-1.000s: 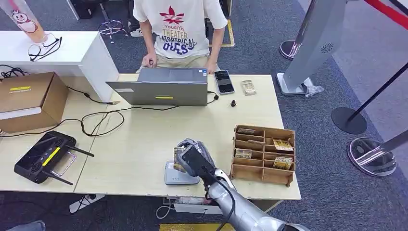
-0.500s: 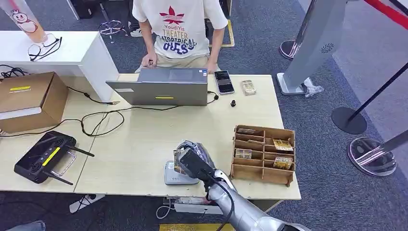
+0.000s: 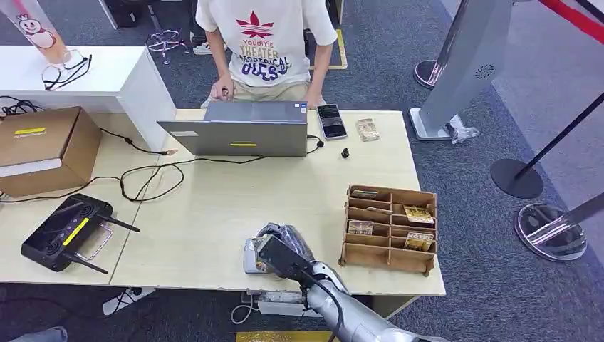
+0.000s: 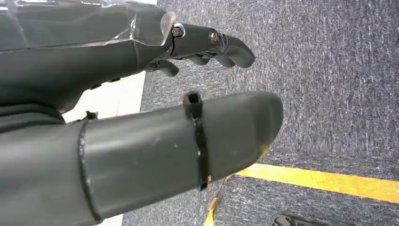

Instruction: Pass the card to the sensor for recognition and then transmit it.

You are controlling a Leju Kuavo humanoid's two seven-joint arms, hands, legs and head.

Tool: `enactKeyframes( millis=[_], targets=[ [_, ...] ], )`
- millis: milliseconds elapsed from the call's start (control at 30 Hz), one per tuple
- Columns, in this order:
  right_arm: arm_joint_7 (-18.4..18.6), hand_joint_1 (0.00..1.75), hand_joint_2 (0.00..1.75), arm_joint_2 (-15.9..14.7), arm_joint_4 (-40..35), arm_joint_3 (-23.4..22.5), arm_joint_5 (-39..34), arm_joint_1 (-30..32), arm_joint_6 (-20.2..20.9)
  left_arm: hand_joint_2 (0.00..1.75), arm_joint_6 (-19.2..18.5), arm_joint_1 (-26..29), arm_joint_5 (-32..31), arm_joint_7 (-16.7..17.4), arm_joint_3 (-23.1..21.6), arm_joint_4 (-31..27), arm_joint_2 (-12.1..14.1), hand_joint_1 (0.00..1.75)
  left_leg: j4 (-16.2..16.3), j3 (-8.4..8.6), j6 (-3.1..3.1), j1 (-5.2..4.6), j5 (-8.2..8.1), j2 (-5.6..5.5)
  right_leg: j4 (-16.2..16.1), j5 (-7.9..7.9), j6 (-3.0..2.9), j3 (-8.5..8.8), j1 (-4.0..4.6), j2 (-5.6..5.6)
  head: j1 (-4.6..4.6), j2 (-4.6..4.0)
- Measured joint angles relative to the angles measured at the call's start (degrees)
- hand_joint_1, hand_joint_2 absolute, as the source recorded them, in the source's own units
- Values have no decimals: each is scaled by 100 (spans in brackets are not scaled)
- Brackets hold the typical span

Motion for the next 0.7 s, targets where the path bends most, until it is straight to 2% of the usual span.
enactKeyframes(
  millis=[700],
  targets=[
    [76,175,175,-2,135,90,105,33,-70,0,-7,2,0,17,-79,0,0,0,0,-1,0,0,0,0,0,0,0,-1,0,0,0,0]
  ],
)
